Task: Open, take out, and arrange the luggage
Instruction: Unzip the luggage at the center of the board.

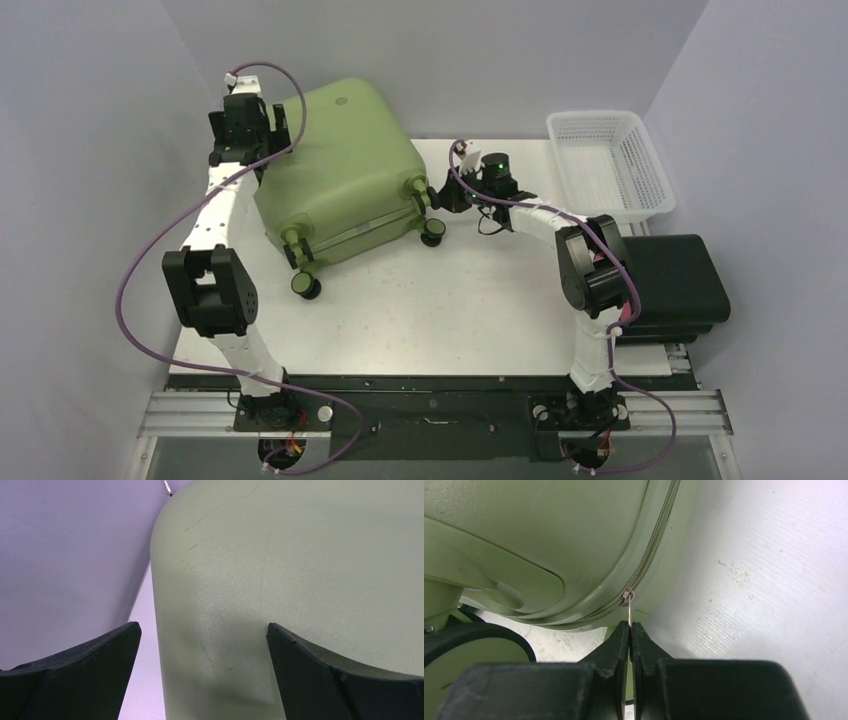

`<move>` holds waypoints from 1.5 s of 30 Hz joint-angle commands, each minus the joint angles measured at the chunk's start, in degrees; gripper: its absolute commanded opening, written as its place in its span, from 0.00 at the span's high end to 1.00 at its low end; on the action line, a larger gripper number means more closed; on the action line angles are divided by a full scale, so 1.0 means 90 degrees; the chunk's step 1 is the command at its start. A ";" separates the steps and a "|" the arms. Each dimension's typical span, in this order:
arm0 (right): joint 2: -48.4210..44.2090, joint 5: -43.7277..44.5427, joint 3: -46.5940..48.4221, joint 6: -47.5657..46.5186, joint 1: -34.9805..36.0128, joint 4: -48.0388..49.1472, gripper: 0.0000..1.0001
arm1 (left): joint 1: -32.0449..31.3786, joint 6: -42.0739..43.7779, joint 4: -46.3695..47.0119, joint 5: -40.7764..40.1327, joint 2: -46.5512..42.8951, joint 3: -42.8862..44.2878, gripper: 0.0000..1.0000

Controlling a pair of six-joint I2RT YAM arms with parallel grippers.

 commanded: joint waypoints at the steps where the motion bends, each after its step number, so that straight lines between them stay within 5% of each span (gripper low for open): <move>1: -0.0028 0.0024 -0.0236 0.0232 -0.0034 0.1111 1.00 | -0.0229 0.0990 -0.1333 -0.0317 0.0757 -0.0441 0.03; 15: 0.0122 0.1119 0.0191 -0.0066 0.0015 0.0336 1.00 | -0.0576 0.1639 -0.1114 -0.0405 0.1582 0.0264 0.04; 29: 0.1100 0.0625 0.1719 0.0232 0.0045 -0.0249 1.00 | -0.0717 0.1965 -0.1044 -0.0232 0.1571 0.0247 0.01; 45: 0.0983 0.0586 0.1694 -0.0026 0.0344 -0.0203 1.00 | -0.0805 0.2071 -0.1044 -0.0391 0.1741 0.0352 0.03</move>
